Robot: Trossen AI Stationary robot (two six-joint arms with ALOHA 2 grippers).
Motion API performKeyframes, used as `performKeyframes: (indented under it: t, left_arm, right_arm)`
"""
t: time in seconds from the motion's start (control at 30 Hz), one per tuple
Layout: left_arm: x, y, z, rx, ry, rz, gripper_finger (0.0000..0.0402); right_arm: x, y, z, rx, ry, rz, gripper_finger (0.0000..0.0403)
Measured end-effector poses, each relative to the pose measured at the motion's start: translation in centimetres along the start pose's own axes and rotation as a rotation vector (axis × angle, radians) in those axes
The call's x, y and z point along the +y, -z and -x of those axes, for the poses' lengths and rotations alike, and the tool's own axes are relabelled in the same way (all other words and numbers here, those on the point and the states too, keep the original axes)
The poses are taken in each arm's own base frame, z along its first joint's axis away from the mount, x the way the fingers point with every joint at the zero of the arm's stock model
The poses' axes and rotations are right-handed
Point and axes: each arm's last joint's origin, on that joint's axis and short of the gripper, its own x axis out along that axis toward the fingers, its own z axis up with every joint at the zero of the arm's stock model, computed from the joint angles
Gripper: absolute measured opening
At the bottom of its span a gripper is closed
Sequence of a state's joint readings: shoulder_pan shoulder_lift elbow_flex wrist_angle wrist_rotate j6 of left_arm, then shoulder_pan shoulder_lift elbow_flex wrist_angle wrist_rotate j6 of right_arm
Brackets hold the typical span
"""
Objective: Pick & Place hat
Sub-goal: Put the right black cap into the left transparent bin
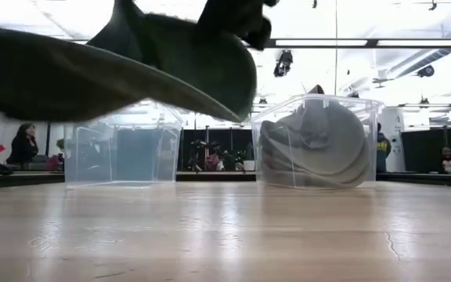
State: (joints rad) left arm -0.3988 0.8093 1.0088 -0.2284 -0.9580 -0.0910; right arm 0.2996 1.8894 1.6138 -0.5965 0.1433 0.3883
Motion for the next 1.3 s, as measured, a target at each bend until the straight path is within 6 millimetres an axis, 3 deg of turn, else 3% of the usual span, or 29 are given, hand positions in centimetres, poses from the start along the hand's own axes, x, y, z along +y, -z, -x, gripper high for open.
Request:
performKeyframes:
  t: [0.33,0.5,0.87,1.3]
  left_arm:
    - [-0.2,-1.1,0.1,-0.066,0.095,0.084,0.0181]
    - [-0.1,-1.7,0.3,-0.108,0.120,0.134,0.0181]
    - [-0.5,-1.7,0.0,-0.113,0.121,0.138,0.0181]
    - [-3.1,0.5,-2.0,-0.026,0.114,-0.083,0.0181]
  right_arm:
    - [-1.7,-2.4,8.8,-0.296,0.254,-0.028,0.0013]
    - [-3.4,-2.9,12.0,-0.391,0.401,-0.049,0.0013]
    - [-6.3,-4.4,15.3,-0.543,0.708,-0.051,0.0013]
    - [-5.9,-7.3,18.4,-0.776,0.845,0.063,0.0013]
